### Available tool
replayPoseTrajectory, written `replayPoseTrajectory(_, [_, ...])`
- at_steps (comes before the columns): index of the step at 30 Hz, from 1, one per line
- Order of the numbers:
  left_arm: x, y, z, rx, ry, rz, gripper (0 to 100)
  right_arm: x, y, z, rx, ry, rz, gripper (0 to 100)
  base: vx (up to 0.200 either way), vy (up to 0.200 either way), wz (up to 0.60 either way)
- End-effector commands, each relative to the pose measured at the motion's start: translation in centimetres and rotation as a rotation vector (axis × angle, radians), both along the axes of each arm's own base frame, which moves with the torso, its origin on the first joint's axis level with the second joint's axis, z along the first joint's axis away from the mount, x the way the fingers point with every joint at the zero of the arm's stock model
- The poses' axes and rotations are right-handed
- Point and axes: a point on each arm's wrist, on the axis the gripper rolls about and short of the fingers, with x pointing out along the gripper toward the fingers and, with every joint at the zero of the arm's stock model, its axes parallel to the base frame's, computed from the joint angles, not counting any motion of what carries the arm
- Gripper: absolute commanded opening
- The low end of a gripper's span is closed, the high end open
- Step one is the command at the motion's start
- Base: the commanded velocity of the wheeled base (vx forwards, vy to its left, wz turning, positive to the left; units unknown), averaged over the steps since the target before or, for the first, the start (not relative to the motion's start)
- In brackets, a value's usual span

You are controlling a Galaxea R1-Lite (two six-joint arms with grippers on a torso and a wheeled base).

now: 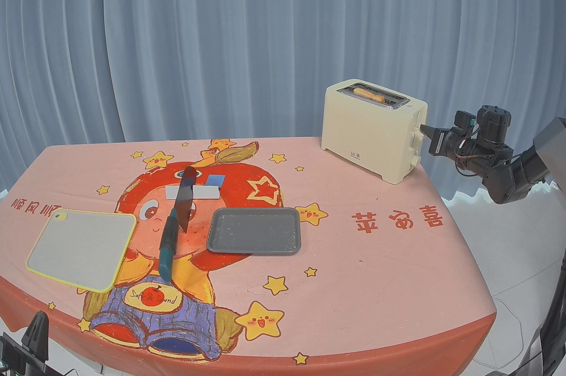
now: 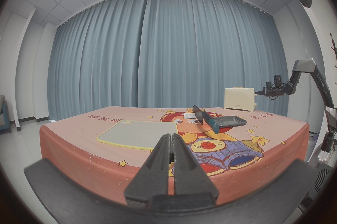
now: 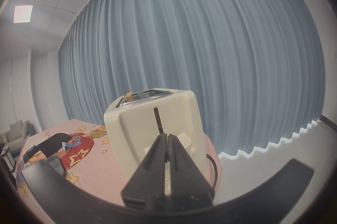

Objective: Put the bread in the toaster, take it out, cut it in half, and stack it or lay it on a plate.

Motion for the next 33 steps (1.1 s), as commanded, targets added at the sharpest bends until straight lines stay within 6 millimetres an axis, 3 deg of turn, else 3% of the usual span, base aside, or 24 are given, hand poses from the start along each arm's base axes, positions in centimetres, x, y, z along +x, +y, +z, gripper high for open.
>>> replayPoseTrajectory(1, [0.0,0.0,-0.5,0.000,0.000,0.001,0,-0.1,0.0,-0.4,-0.012,0.019,-0.007,0,0.000,0.000,0.00])
replayPoseTrajectory(33, [0.0,0.0,-0.5,0.000,0.000,0.001,0,-0.2,0.5,-2.2,-0.036,0.088,-0.008,0,0.000,0.000,0.00])
